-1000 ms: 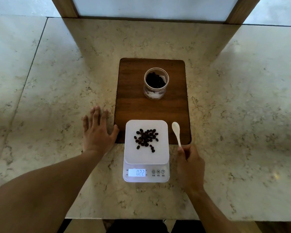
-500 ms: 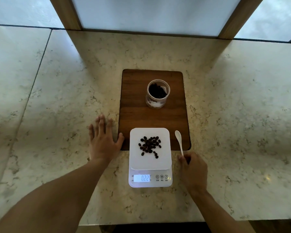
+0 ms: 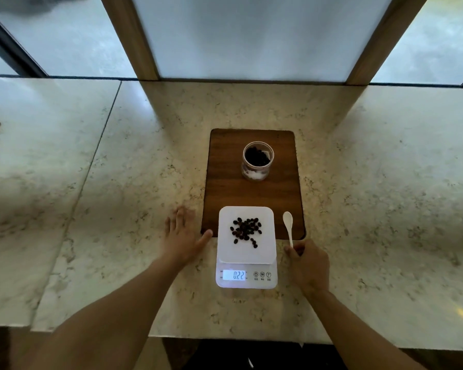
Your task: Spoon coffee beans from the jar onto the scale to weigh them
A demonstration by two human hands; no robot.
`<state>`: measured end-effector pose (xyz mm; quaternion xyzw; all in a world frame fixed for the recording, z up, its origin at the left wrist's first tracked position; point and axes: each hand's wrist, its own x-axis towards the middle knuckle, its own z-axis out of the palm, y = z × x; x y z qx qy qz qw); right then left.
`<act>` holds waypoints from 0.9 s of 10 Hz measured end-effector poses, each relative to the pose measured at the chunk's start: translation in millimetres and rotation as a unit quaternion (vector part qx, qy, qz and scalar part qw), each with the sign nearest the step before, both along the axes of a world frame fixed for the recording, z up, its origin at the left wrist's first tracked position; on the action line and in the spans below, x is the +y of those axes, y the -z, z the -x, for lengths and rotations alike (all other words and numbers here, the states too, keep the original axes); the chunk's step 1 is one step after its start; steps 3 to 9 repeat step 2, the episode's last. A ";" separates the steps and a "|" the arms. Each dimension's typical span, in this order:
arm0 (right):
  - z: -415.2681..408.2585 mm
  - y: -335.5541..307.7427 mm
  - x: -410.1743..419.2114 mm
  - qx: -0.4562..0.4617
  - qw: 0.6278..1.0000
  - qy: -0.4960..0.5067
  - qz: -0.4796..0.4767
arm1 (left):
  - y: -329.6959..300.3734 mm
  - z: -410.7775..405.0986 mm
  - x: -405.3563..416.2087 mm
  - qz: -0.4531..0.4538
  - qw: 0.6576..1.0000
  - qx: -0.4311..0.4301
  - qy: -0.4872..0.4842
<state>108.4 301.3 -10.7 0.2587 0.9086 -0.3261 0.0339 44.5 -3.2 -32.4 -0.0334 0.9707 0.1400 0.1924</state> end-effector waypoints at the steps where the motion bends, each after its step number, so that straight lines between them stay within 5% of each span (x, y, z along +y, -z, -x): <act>1: 3.0 -7.7 1.5 -0.020 0.999 -0.038 -0.014 | -10.2 -32.4 6.9 0.011 1.000 -0.006 0.008; 9: 14.0 -18.6 8.2 -0.043 0.996 -0.075 -0.023 | -27.3 -39.9 14.2 -0.012 0.999 0.009 -0.029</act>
